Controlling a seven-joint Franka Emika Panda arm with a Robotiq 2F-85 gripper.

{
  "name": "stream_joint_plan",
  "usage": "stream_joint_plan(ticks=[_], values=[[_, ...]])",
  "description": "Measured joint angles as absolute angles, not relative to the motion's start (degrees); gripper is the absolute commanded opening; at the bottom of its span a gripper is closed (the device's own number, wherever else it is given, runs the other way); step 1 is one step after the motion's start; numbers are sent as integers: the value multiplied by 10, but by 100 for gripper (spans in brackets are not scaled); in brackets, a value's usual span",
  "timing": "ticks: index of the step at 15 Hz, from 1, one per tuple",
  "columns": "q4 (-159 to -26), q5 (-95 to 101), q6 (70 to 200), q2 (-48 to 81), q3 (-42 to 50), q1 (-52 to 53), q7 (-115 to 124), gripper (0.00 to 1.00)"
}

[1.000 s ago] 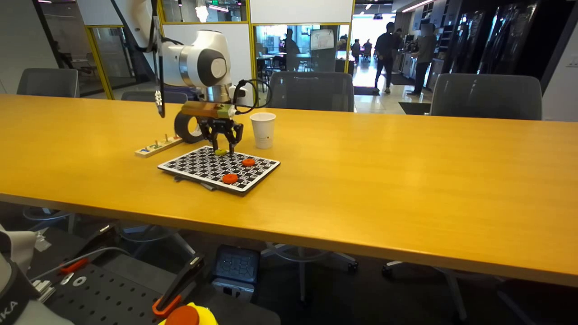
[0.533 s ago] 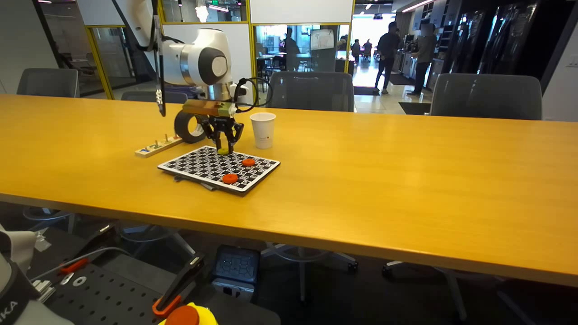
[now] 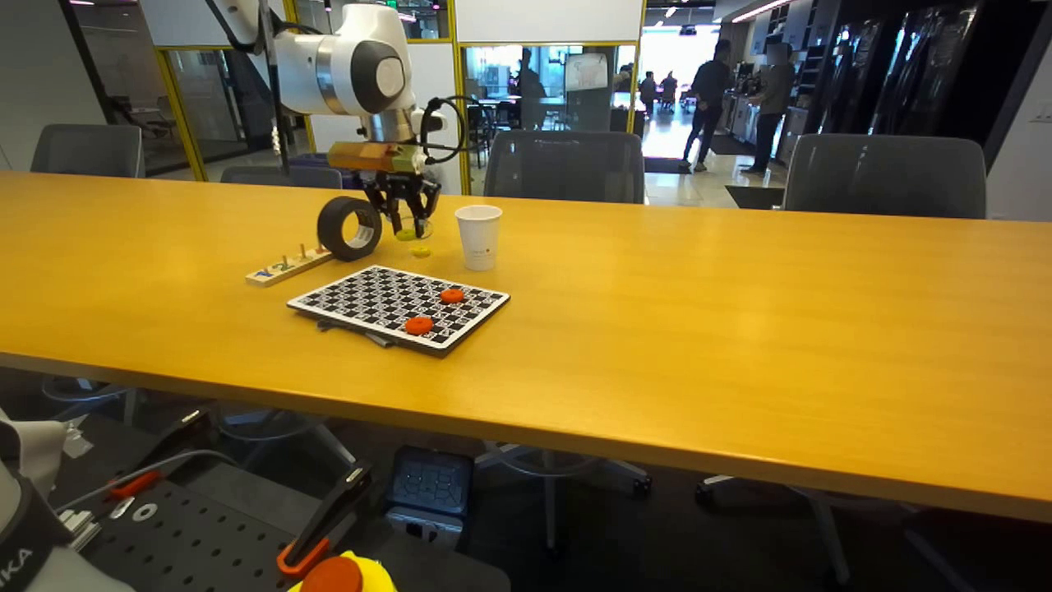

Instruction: Divide the rings equally and put some in the clear cup and the rest in the white cup

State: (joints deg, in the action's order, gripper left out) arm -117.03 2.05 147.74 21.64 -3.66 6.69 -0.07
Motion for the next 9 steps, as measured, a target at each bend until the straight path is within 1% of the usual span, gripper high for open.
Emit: stream_joint_plan(ticks=[9], values=[[-1108, 43, 1466, 221, -38, 80, -1, 21]])
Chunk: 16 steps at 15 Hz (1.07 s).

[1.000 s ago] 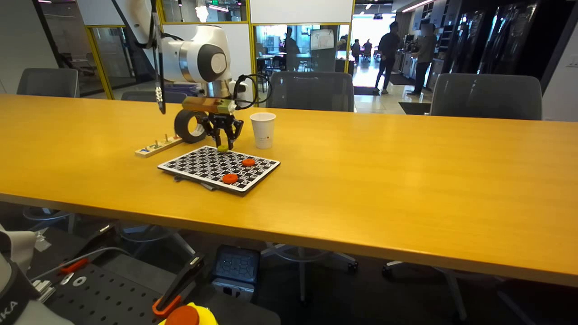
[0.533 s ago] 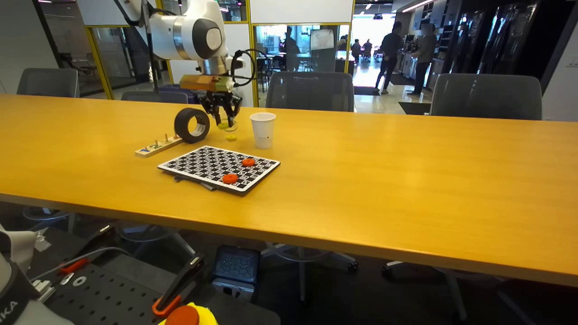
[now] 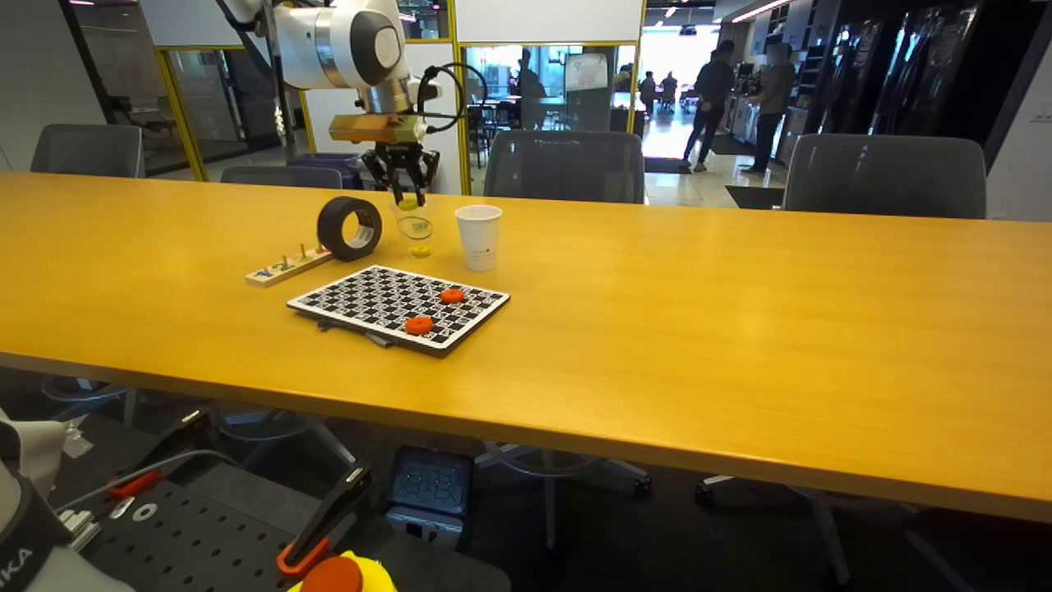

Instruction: Divide the rings equally and put some in the clear cup and the rest in the white cup

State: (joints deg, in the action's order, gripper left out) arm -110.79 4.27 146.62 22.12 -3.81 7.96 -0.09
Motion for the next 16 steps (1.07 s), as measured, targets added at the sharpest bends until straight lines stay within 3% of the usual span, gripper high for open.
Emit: stream_joint_plan(ticks=[10, 11, 13, 16], values=[[-1044, 54, 1449, 262, -41, 85, -2, 21], [-1038, 54, 1447, 265, -41, 86, -3, 66], [-1029, 54, 1442, 271, -41, 86, -3, 72], [-1019, 54, 1433, 276, -41, 86, -3, 96]])
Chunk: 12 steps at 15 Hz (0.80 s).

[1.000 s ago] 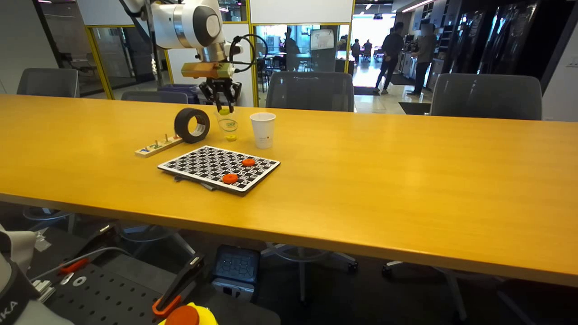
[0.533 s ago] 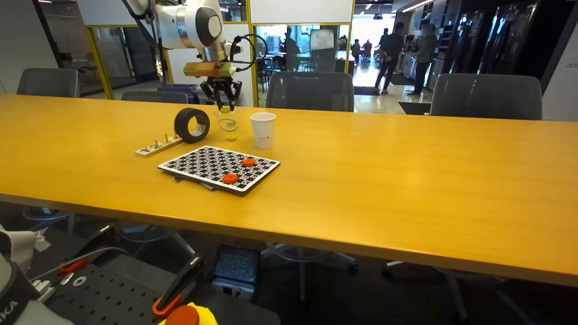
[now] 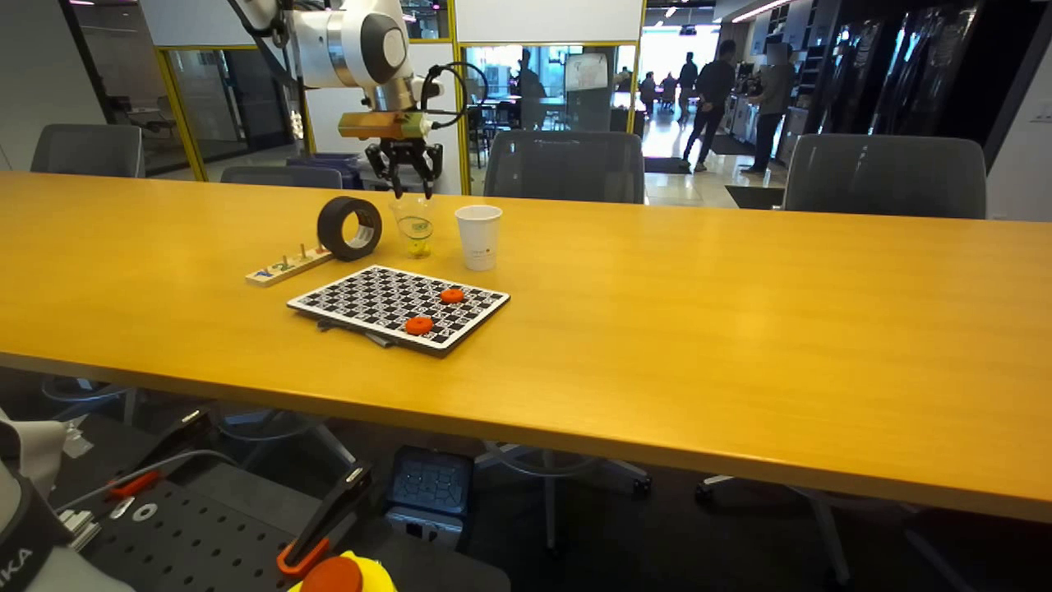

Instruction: Divide the rings equally and put some in the clear cup and the rest in the white cup

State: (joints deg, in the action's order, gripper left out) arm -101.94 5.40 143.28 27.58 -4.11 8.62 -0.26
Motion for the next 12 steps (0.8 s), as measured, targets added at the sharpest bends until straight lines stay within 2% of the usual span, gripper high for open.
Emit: stream_joint_plan(ticks=[2, 7, 12], values=[[-1017, 54, 1430, 276, -41, 86, -3, 100], [-1033, 54, 1422, 262, -32, 84, -1, 100], [-1128, 54, 1411, 188, -21, 74, 4, 100]])
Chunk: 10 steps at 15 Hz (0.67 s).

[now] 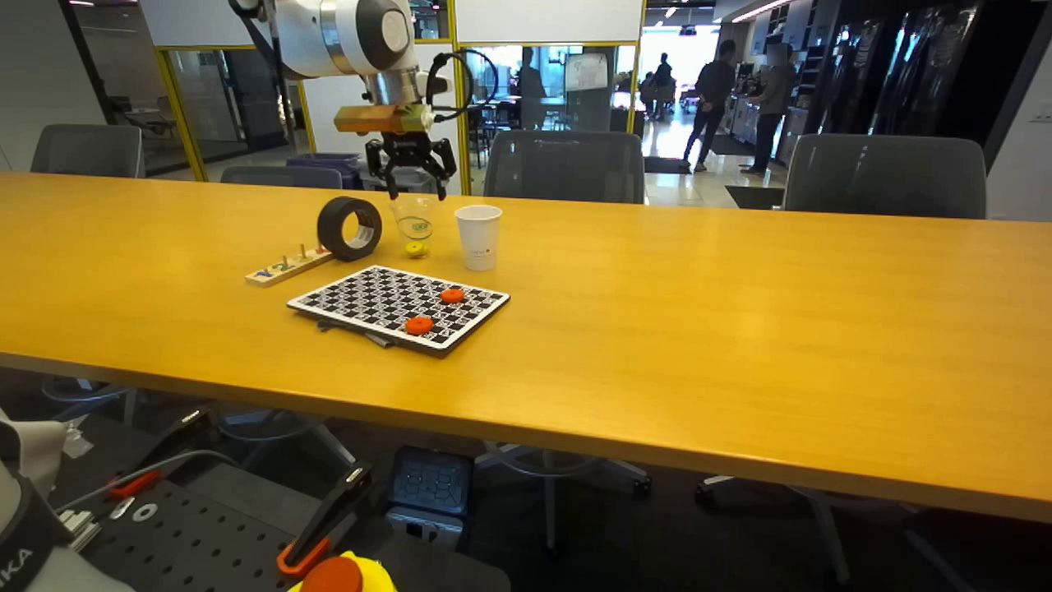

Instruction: Divide the rings equally and put some in the clear cup and the rest in the white cup

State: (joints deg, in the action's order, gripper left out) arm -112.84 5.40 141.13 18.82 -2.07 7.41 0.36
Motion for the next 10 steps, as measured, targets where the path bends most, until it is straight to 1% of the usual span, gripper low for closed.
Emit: stream_joint_plan(ticks=[5, 10], values=[[-1243, 54, 1410, 114, -15, 51, 6, 100], [-1303, 54, 1411, 99, -10, 24, 5, 100]])
